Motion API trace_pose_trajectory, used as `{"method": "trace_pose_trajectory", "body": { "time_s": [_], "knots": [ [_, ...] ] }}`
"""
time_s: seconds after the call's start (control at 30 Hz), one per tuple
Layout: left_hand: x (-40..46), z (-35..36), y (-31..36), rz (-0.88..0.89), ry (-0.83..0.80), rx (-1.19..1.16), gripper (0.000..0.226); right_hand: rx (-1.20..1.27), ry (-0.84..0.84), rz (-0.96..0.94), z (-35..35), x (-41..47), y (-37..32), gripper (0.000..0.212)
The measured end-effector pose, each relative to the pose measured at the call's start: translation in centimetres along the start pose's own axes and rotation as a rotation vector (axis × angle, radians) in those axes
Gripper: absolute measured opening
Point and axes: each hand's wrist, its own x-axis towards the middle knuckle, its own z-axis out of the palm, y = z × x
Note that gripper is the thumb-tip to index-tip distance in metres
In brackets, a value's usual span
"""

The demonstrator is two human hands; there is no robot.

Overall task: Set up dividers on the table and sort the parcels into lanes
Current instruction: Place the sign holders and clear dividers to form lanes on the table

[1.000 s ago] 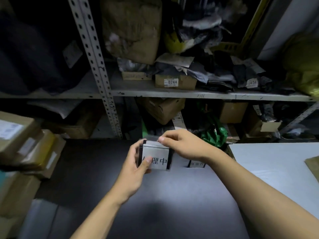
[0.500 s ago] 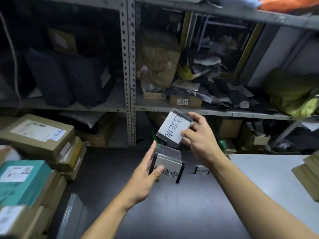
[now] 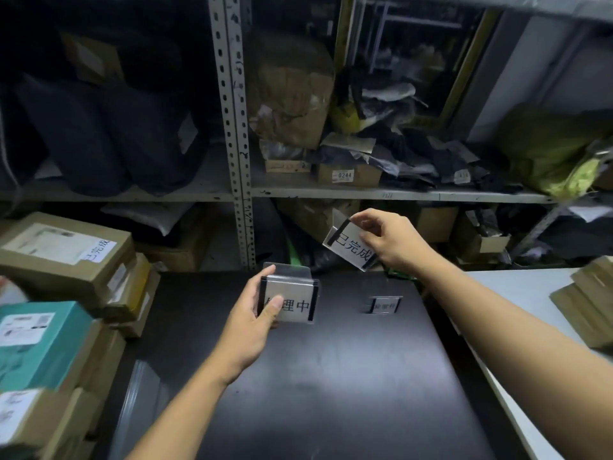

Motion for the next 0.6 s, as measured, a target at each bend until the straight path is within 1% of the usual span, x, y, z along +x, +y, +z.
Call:
{"method": "trace_pose_trajectory", "body": {
  "time_s": [0.1, 0.17, 0.4, 0.5, 0.6],
  "knots": [
    [1.5, 0.1, -1.2, -0.025, 0.059, 0.003, 0.047, -0.143, -0.121, 0.009, 1.5, 1.4, 3.6, 0.035],
    [2.6, 0.4, -2.2, -0.031, 0.087, 0.004, 0.047, -0.196, -0.190, 0.000, 3.5, 2.1, 6.1, 0.034],
    [6.9, 2.2, -5.4, -0.049, 0.135, 0.052, 0.046, -0.313, -0.424, -0.010, 12.7, 4.1, 14.2, 0.031],
    [8.3, 2.5, -6.4, -0.045, 0.156, 0.056, 0.046, -0.333, -0.478, -0.021, 16.3, 4.8, 16.5, 0.029],
    [9.2, 2.6, -7.4, -0.032, 0.185, 0.052, 0.046, -0.371, -0.548, -0.048, 18.8, 5.5, 17.9, 0.031]
  ]
}}
